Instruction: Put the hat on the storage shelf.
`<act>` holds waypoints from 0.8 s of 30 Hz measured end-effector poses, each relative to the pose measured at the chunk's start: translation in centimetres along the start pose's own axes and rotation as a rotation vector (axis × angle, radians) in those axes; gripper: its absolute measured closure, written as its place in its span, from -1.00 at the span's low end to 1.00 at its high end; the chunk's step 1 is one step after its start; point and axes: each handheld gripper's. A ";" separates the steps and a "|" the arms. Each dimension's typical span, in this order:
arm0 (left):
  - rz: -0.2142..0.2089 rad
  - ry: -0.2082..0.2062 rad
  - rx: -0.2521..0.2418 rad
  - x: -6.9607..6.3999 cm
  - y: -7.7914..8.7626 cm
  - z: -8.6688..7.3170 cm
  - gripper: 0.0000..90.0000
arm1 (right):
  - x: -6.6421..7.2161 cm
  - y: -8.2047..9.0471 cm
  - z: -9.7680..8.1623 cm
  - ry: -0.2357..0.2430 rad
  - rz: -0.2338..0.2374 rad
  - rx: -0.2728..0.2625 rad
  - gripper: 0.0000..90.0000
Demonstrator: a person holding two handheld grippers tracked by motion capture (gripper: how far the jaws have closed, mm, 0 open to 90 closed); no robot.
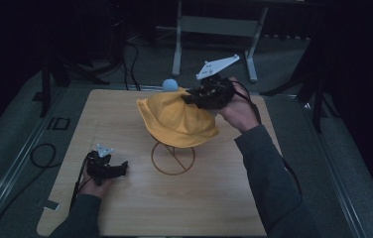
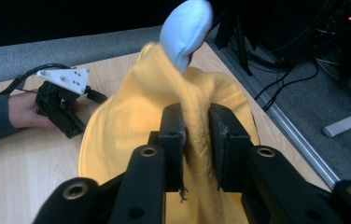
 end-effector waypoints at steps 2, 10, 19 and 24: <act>0.000 -0.001 0.001 0.0 0.0 0.0 -0.74 | 0.4 -0.4 0.4 0.009 0.002 0.000 0.66; 0.001 0.001 -0.002 0.0 0.0 0.0 -0.75 | 1.7 -2.0 1.9 0.043 0.012 0.014 0.65; 0.002 -0.001 -0.003 0.0 0.0 0.0 -0.74 | 2.5 -1.7 3.0 0.059 0.018 -0.025 0.52; 0.002 -0.001 -0.002 0.0 0.0 0.0 -0.74 | 2.2 -0.5 3.0 0.048 0.003 -0.029 0.46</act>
Point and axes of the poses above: each handheld gripper's, and its own axes: y roughly backward along the jaws, z roughly out of its top, x roughly to its left, and after that the axes turned 4 degrees about x, right-handed
